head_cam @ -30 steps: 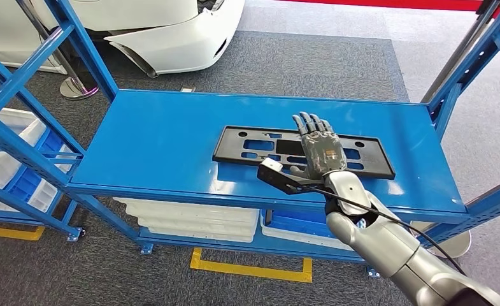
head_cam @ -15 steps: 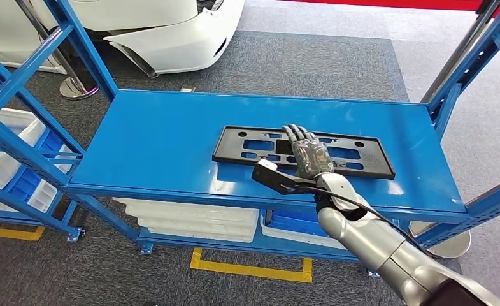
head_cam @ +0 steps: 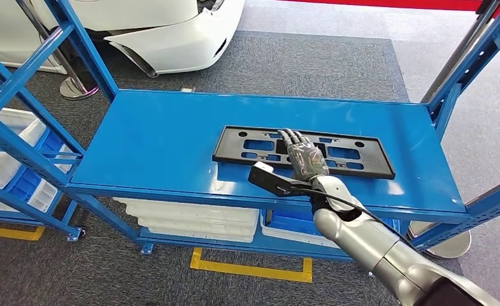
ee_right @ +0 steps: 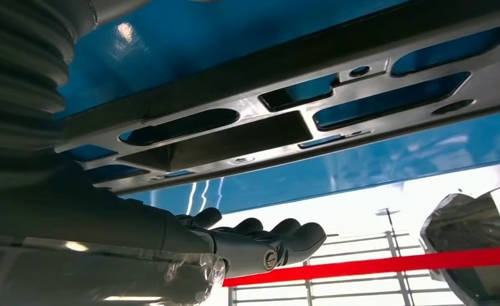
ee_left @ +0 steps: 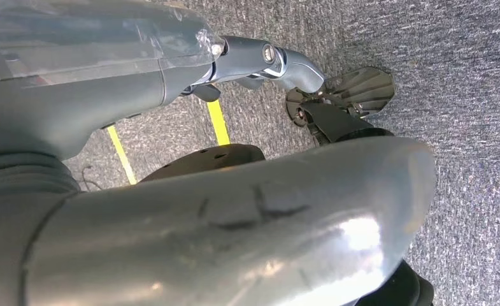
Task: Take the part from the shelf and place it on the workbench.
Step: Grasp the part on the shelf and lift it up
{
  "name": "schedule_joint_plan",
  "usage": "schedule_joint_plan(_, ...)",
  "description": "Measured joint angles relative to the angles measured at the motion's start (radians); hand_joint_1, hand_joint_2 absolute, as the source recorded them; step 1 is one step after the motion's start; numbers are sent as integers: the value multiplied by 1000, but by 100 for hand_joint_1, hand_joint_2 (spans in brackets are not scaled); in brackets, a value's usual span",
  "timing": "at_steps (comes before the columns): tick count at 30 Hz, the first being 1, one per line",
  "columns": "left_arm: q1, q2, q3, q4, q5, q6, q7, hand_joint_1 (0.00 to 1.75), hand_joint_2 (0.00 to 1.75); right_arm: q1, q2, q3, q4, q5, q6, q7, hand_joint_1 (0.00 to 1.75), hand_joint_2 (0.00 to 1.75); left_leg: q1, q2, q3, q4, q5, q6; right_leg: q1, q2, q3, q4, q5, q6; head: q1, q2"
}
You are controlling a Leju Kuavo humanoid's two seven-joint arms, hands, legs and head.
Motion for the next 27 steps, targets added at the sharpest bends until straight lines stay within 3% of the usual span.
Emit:
schedule_joint_plan(10, -1, 0, -2, 0, 12, 4, -6, 0, 0, -62, 31, 42, 83, -1, -21, 3, 0, 175, 0, 0, 0, 0, 0, 0, 0, 0, 0, 0, 0, 0, -1, 0)
schedule_joint_plan(26, -14, 0, -17, 0, 22, 12, 1, 0, 0, -134, 32, 74, 307, -69, -39, -18, 0, 175, 0, 0, 0, 0, 0, 0, 0, 0, 0, 0, 0, 0, -1, 0)
schedule_joint_plan(27, -14, 0, -19, 0, 22, 12, 0, 0, 0, -136, 32, 74, 316, -79, -38, -22, 44, 175, 0, 0, 0, 0, 0, 0, 0, 0, 0, 0, 0, 0, -1, 0)
